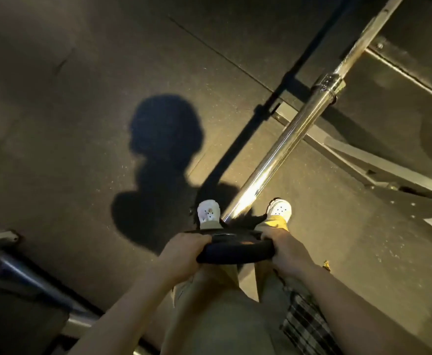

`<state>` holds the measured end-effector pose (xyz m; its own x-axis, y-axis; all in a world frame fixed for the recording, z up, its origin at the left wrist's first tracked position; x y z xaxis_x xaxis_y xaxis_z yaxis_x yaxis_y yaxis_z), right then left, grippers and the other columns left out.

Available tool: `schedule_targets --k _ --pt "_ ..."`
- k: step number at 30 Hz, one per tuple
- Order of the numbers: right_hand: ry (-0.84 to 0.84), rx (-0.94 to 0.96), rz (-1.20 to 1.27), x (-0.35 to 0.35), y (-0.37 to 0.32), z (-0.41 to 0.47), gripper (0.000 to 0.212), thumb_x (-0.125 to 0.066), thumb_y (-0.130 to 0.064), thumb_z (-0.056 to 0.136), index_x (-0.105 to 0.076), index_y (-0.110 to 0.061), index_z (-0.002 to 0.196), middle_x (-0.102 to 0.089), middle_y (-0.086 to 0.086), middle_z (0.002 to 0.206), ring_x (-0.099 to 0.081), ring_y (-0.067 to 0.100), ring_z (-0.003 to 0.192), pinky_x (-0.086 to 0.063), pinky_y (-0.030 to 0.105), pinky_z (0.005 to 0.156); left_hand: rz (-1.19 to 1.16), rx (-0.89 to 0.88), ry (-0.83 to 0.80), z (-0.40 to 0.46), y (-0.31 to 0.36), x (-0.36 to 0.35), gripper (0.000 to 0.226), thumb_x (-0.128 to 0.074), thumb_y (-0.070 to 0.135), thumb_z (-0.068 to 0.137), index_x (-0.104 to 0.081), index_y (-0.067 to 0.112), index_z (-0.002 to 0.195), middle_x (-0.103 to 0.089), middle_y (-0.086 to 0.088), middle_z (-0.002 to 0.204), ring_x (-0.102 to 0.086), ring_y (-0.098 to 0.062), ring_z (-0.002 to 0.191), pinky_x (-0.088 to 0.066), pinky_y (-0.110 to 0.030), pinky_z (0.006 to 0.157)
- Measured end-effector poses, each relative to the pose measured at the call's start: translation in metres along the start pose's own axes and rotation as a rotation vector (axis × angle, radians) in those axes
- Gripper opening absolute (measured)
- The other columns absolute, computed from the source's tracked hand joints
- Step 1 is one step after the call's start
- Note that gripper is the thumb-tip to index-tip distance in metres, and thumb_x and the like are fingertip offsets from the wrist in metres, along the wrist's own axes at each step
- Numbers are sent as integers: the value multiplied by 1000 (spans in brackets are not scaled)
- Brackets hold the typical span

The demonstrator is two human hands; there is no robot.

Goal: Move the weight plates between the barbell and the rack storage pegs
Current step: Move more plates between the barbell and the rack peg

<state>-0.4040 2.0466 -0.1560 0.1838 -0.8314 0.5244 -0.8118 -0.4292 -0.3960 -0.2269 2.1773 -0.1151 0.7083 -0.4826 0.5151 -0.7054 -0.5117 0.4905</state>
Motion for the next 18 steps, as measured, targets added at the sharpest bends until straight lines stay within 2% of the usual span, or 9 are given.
schedule_targets --k 2,5,8,11,15,18 --pt "14 -37 46 -9 -10 5 28 -69 -21 79 -54 -38 95 -54 -13 105 -50 8 100 -36 18 74 40 -36 -14 9 -13 14 21 -62 20 85 -51 37 92 -58 17 95 -51 0 88 -40 -21 87" --pt "54 -91 71 -17 -18 7 27 -66 -16 80 -56 -34 98 -50 -14 98 -47 6 95 -29 17 69 158 -106 -67 29 -23 31 17 -62 18 84 -55 32 92 -62 12 96 -58 -8 94 -42 -23 84" --pt "90 -183 139 -30 -22 0 27 -66 -20 81 -56 -37 99 -48 -17 97 -45 5 97 -31 19 73 225 -237 -94 50 -29 43 21 -60 23 88 -58 30 108 -61 9 107 -55 -10 106 -41 -29 96" --pt "115 -238 201 -41 -25 -5 28 -68 -25 80 -56 -39 101 -49 -21 96 -47 3 100 -37 20 79 277 -326 -155 63 -27 52 26 -55 26 92 -55 31 118 -58 9 119 -48 -9 117 -32 -28 104" --pt "132 -289 236 -44 -27 -8 33 -68 -31 82 -54 -37 111 -52 -21 107 -45 2 107 -39 23 92 281 -361 -235 75 -25 57 23 -55 23 93 -56 29 115 -60 7 118 -50 -12 117 -32 -27 103" --pt "153 -297 252 -43 -27 -13 31 -68 -36 82 -55 -36 110 -56 -20 108 -47 4 106 -40 24 93 267 -373 -265 76 -21 58 20 -55 22 92 -57 27 111 -60 6 116 -51 -12 116 -33 -28 102"
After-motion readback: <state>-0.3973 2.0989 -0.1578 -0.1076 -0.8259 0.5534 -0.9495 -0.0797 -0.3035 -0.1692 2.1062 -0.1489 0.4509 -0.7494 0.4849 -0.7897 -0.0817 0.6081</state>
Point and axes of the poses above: each hand's wrist, its own z-axis towards the middle knuckle, its own x-axis out of the back of the hand, y = z × x, the point moved 6 cm from there along z, towards the middle knuckle
